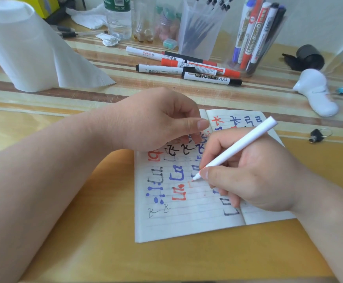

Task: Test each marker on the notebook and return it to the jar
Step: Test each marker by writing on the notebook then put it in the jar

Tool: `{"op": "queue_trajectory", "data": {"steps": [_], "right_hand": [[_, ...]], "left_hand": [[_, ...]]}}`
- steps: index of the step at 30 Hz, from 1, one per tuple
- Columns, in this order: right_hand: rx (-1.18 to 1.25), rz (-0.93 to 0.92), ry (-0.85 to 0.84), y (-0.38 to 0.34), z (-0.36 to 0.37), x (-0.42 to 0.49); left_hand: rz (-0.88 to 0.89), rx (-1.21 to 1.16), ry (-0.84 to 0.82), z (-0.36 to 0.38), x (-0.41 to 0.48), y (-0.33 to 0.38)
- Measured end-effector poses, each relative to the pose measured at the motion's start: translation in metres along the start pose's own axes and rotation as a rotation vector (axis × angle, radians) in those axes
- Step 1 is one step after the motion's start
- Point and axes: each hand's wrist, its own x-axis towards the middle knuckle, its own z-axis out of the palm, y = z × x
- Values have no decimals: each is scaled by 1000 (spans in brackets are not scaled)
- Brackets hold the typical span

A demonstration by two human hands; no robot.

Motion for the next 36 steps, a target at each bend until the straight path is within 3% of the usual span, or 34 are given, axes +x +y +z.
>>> {"op": "queue_trajectory", "data": {"steps": [16,22,28,33,36], "right_hand": [[-44,-52,14,0,-2,2],[508,-71,174,-4,-12,9],[485,-179,182,-40,-39,30],[456,-223,353,-42,-46,68],[575,-189,457,-24,-39,77]], "left_hand": [[18,20,5,0,0,-4],[4,-165,90,2,3,-9],[-78,-325,188,3,6,-10],[-85,-277,269,2,6,-13],[-111,-261,282,0,5,-14]]}}
